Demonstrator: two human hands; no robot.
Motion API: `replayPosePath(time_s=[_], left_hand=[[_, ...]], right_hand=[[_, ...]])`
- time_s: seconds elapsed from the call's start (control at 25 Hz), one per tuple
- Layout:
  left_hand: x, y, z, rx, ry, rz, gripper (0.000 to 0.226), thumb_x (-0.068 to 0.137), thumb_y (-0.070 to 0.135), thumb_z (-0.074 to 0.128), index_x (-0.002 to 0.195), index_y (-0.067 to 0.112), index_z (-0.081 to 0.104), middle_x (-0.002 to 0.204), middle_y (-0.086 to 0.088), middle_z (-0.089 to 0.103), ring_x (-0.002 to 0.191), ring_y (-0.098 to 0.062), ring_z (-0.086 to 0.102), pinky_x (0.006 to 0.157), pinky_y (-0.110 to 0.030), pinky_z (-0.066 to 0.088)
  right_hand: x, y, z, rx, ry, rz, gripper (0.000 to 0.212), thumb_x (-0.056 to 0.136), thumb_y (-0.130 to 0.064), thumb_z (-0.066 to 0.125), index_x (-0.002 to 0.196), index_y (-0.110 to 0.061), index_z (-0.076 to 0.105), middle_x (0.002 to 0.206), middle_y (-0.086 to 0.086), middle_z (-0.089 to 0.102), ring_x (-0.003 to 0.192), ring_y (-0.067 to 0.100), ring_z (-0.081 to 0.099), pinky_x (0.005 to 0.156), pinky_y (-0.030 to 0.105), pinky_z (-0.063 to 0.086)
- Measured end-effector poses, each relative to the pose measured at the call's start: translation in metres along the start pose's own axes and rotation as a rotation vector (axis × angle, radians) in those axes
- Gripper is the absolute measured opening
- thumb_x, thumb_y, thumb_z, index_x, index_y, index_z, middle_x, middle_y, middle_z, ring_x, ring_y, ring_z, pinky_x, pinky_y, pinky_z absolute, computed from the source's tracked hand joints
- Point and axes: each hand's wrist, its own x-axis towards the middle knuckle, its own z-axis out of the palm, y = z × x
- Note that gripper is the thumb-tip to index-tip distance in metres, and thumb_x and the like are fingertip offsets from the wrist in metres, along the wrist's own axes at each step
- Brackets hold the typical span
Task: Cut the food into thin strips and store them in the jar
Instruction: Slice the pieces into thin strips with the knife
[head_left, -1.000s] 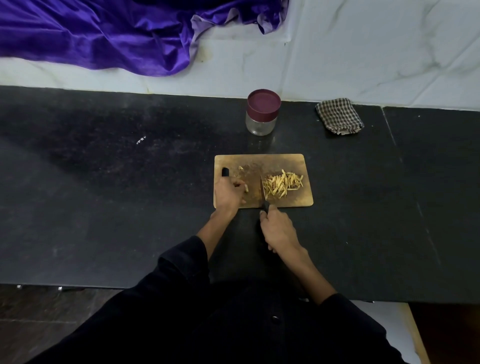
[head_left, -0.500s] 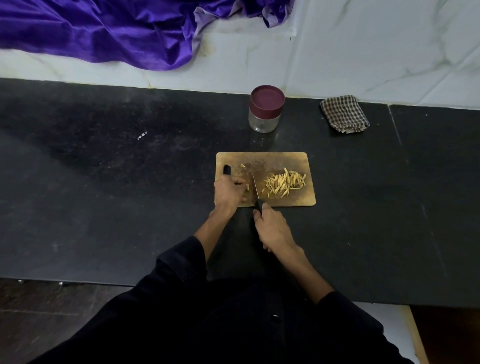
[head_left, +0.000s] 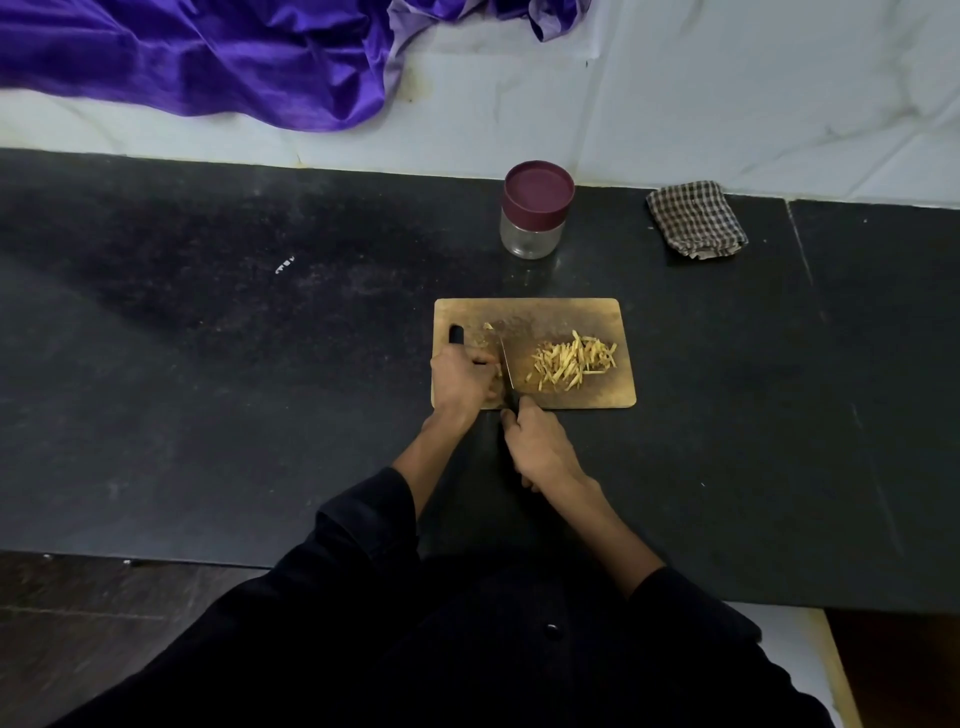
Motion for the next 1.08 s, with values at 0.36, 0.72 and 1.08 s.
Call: replayPosePath(time_s=[0.36, 0.72, 1.08], left_hand=[[-0.002, 0.002, 0.002, -0.01, 0.024, 0.003, 0.01, 0.087, 0.002, 0.063, 0.087, 0.004, 0.073, 0.081, -0.004, 0.069, 0.063, -0.016, 0.067, 0.057, -0.026, 0.059], [-0.002, 0.002, 0.003, 0.006, 0.022, -0.013, 0.01, 0.087, 0.003, 0.063, 0.087, 0.006, 0.073, 0.088, -0.005, 0.071, 0.06, -0.017, 0.068, 0.056, -0.029, 0.059], [-0.001, -0.001, 0.001, 0.008, -0.016, 0.027, 0.013, 0.089, 0.001, 0.06, 0.084, 0.005, 0.072, 0.083, -0.01, 0.072, 0.067, -0.023, 0.07, 0.065, -0.038, 0.06]], right_hand=[[-0.008, 0.01, 0.007, -0.093, -0.035, 0.016, 0.03, 0.105, -0.031, 0.037, 0.121, -0.009, 0.049, 0.113, 0.016, 0.064, 0.102, 0.034, 0.064, 0.084, 0.047, 0.052], [-0.006, 0.018, -0.007, -0.018, 0.09, 0.07, 0.027, 0.104, -0.034, 0.037, 0.111, -0.011, 0.048, 0.098, 0.017, 0.067, 0.088, 0.038, 0.068, 0.078, 0.053, 0.057], [-0.004, 0.002, -0.003, 0.017, 0.039, -0.012, 0.023, 0.105, -0.032, 0.039, 0.108, -0.013, 0.049, 0.093, 0.014, 0.067, 0.081, 0.032, 0.068, 0.075, 0.05, 0.058]])
